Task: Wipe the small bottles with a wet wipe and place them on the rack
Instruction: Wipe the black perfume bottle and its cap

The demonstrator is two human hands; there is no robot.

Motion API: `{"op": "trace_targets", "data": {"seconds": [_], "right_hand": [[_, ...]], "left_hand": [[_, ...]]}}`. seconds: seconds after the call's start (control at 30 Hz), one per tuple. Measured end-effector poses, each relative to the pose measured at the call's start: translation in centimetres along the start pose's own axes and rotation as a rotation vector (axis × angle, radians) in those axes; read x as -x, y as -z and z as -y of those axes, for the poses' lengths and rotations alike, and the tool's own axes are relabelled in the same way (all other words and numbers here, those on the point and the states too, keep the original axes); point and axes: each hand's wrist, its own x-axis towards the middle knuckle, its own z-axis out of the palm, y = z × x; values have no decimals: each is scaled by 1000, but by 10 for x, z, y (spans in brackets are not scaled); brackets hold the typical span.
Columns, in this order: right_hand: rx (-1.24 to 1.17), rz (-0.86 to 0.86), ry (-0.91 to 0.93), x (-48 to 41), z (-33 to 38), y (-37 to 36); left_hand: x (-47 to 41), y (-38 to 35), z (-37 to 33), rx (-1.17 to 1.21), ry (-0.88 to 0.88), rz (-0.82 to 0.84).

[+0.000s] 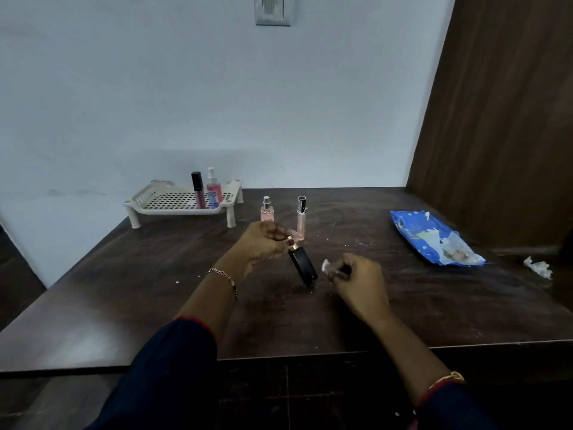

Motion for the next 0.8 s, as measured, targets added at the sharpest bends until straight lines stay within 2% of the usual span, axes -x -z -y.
{"op": "trace_targets", "data": {"seconds": [0.13, 0.27, 0.33, 0.57, 0.7, 0.8], "right_hand": [[6, -26, 5, -15, 9, 4], [121, 44, 241, -24, 24, -2], [148, 74, 302, -26, 29, -5], [280, 198, 308, -17, 26, -9], [334, 278, 335, -10, 20, -4], [438, 348, 433, -6, 14, 2]], "left_hand": [[-2, -5, -2, -11, -8, 6], [-5, -20, -7, -3, -21, -16], [-8, -26, -7, -15, -24, -54], [-21, -33, 7, -18, -65, -187], [-26, -33, 9, -16, -71, -150], [-27, -33, 6, 19, -68, -93]]}}
